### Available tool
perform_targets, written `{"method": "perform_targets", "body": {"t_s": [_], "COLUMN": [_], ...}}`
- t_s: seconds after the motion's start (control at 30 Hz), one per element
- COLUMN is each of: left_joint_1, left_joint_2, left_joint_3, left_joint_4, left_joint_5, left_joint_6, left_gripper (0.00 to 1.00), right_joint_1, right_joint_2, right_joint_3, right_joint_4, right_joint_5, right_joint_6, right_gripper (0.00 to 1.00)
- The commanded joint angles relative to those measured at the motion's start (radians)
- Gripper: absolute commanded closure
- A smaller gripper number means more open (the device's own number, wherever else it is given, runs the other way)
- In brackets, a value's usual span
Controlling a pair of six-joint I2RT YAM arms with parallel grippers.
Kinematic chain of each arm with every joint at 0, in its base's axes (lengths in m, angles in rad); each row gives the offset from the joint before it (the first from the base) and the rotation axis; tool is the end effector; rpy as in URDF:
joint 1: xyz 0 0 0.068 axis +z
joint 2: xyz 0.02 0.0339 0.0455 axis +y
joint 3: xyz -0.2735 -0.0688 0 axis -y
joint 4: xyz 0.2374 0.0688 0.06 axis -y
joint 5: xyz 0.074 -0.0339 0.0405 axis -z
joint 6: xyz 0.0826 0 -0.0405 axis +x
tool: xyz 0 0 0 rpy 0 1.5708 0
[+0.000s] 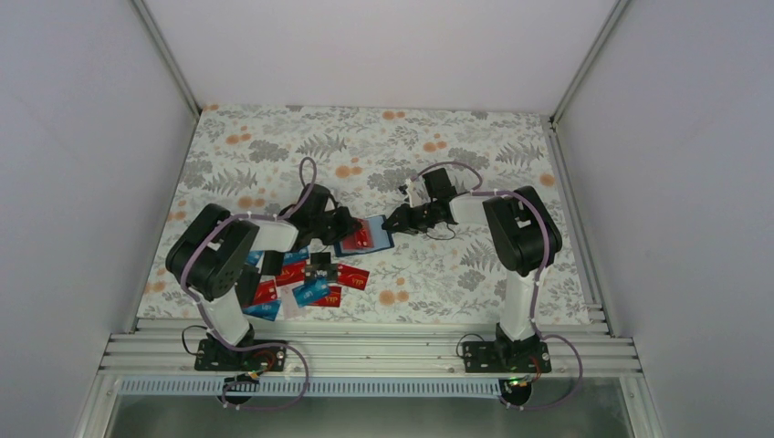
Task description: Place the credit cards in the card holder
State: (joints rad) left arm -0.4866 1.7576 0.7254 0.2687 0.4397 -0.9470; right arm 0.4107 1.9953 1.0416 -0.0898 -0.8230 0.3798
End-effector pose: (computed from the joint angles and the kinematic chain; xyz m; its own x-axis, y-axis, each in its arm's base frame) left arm 0.2943 -0.1955 0.1064 -0.9211 -0.3436 -0.1831 -0.0901 0.6457 -0.7583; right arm 0.3283 0.2090 0.0913 -0.9619 -0.1439 -0.2324 -0.2726 0.5702 0.7750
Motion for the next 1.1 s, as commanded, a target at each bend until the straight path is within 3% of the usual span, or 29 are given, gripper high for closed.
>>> {"method": "perform_targets", "body": {"t_s": [0.0, 0.73, 0.97, 1.07], "left_joint_1": [-0.023, -0.12, -0.13, -0.135], "left_joint_2": [0.034, 0.092, 0.05, 0.032], "left_joint_3": [0.001, 0.046, 0.062, 0.067], "left_joint_4": [0.02, 0.05, -0.045, -0.08], "left_joint_5": [-0.028, -0.089, -0.146, -0.16], "left_joint_6": [-0.005, -0.037, 0.007, 0.023], "left_gripper": [0.98, 0.98, 0.97, 0.92], "right_joint_1": [0.016, 0.023, 0.023, 0.023], "right_joint_2": [0.053, 0.021, 0.003, 0.001], "right_joint_3": [-0.038, -0.063, -0.064, -0.064], "right_joint_4": [-0.061, -0.047, -0.047, -0.045], "right_joint_5": [0.049, 0.043, 0.046, 0.045], "right_joint_6": [-0.014, -0.011, -0.014, -0.015], "right_gripper": [0.8, 0.8, 0.8, 0.8]}}
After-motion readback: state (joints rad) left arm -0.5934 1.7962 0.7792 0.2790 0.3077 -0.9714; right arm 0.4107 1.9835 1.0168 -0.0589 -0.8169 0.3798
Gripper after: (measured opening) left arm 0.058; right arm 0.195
